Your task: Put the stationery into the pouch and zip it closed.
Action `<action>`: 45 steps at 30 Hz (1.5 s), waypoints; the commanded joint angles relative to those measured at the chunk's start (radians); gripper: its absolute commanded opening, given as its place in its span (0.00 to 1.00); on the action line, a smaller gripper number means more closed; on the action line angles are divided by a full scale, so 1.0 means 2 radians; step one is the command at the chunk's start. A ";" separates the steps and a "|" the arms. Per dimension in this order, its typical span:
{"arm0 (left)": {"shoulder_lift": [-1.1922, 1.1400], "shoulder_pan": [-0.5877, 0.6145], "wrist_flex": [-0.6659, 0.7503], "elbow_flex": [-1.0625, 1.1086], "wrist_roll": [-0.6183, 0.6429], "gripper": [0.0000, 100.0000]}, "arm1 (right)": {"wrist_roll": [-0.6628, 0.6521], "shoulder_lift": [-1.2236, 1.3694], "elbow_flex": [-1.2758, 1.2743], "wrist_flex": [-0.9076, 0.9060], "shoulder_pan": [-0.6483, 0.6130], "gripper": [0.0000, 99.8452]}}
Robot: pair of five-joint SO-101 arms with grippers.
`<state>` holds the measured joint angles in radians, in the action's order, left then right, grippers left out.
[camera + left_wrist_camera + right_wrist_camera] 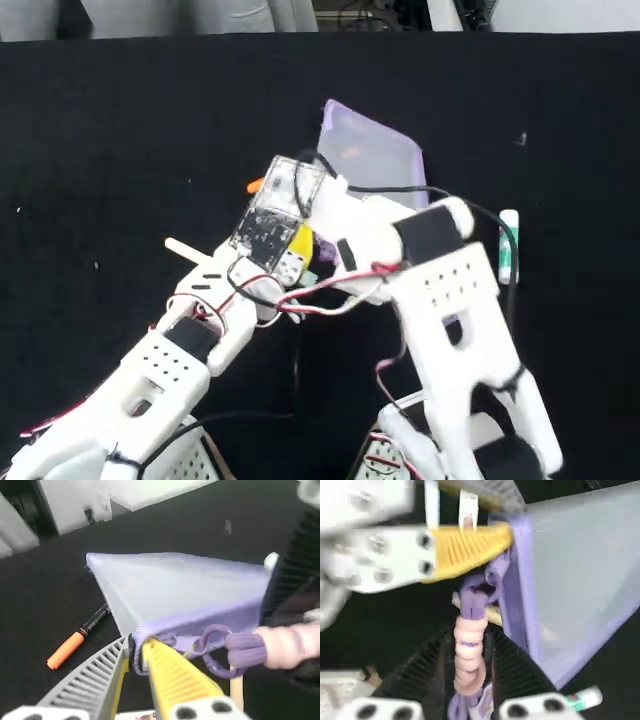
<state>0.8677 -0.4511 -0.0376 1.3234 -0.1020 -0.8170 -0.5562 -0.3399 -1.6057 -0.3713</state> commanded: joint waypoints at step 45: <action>0.006 0.152 0.010 -0.020 0.002 0.03 | -0.005 -0.105 0.029 -0.035 0.193 0.01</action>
<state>0.8661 -0.2102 -0.0345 1.3234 -0.1020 -0.8216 -0.7250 -0.3399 -1.6671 -0.0506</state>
